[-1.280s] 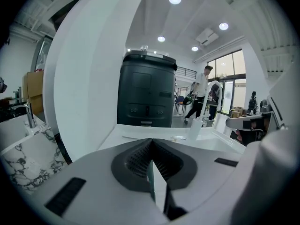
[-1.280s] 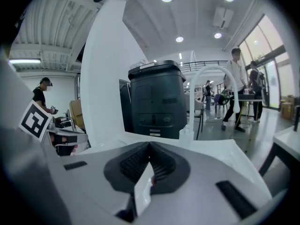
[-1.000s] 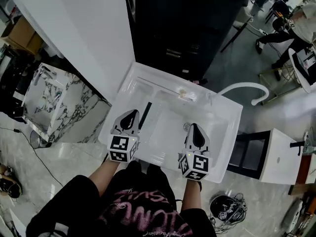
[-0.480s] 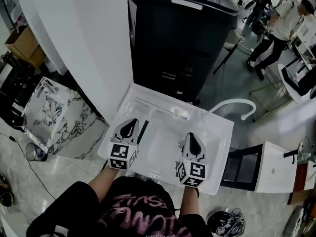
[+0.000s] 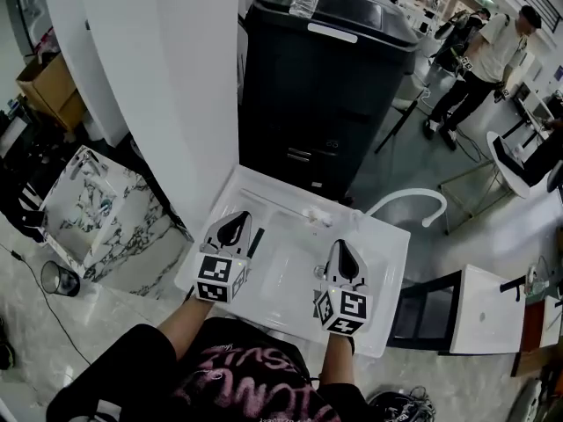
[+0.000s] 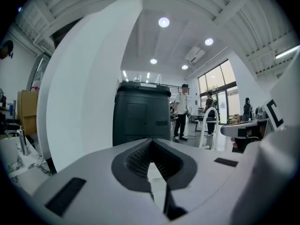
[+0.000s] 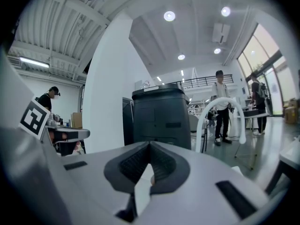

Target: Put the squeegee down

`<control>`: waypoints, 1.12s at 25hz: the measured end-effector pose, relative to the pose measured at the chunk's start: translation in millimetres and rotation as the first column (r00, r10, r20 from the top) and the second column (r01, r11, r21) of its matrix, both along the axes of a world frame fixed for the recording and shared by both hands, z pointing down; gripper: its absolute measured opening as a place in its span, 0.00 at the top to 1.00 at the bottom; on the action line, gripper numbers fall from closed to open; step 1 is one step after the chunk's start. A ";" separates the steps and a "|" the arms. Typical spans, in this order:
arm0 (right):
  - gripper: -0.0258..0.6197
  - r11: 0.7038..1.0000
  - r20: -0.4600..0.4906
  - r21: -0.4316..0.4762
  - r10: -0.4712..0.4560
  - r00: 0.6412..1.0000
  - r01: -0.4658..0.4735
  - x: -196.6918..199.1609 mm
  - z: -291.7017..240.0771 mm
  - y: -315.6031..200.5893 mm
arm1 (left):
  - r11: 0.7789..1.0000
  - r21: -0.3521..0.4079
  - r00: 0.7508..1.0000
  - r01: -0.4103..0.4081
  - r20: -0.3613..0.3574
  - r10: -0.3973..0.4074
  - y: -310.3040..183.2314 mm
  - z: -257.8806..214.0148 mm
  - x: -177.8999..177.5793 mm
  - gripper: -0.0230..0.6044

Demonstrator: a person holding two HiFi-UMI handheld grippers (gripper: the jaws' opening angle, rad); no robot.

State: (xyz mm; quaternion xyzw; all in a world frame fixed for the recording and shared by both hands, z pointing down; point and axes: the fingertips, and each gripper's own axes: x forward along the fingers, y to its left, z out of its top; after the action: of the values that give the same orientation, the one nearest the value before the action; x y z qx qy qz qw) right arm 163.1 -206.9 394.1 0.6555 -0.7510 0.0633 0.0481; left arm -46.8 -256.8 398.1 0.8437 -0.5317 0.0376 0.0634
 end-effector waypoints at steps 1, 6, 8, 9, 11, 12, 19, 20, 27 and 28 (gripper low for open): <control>0.93 1.000 -0.002 0.004 -0.002 1.000 0.002 -1.4 -1.2 1.0 | 1.000 0.001 1.000 -0.001 -0.003 0.001 0.3 -2.1 -1.1 0.95; 0.93 1.000 -0.003 0.026 -0.003 1.000 0.003 -5.5 -7.4 5.1 | 1.000 0.015 1.000 -0.007 -0.007 0.007 0.9 -10.9 -4.9 0.95; 0.93 1.000 -0.004 0.031 -0.001 1.000 0.001 -6.2 -10.3 6.0 | 1.000 0.018 1.000 -0.010 -0.004 0.010 1.9 -13.3 -5.3 0.95; 0.93 0.999 -0.004 0.034 0.001 1.000 -0.001 -6.1 -12.0 6.2 | 1.000 0.020 1.000 -0.012 -0.004 0.012 2.2 -14.5 -4.8 0.95; 0.93 0.999 0.001 0.041 0.005 1.000 -0.005 -5.7 -15.5 6.7 | 0.999 0.032 1.000 -0.014 -0.005 0.014 2.7 -17.5 -4.1 0.95; 0.93 0.999 0.003 0.045 0.007 1.000 -0.007 -5.6 -17.0 6.9 | 0.999 0.040 1.000 -0.015 -0.002 0.015 3.1 -18.9 -4.1 0.95; 0.93 0.999 -0.007 0.044 0.013 1.000 -0.012 -7.9 -16.7 11.4 | 0.999 0.044 1.000 -0.018 0.004 0.018 5.6 -19.4 -7.1 0.95; 0.93 0.999 -0.006 0.044 0.013 1.000 -0.013 -8.3 -16.3 11.9 | 0.999 0.045 1.000 -0.016 0.003 0.016 6.3 -19.3 -7.8 0.95; 0.93 0.999 -0.016 0.049 0.000 1.000 0.001 -16.7 -19.0 12.7 | 0.998 0.060 1.000 -0.014 -0.001 0.014 8.4 -24.0 -13.2 0.95; 0.93 0.999 -0.017 0.047 0.000 1.000 0.000 -17.2 -18.7 13.0 | 0.998 0.060 1.000 -0.014 -0.001 0.014 8.5 -24.2 -14.1 0.95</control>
State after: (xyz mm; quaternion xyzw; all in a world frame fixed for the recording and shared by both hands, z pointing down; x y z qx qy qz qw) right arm 145.9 -193.8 375.4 0.6569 -0.7519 0.0400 0.0390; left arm -60.9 -248.4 373.9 0.8490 -0.5266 0.0216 0.0383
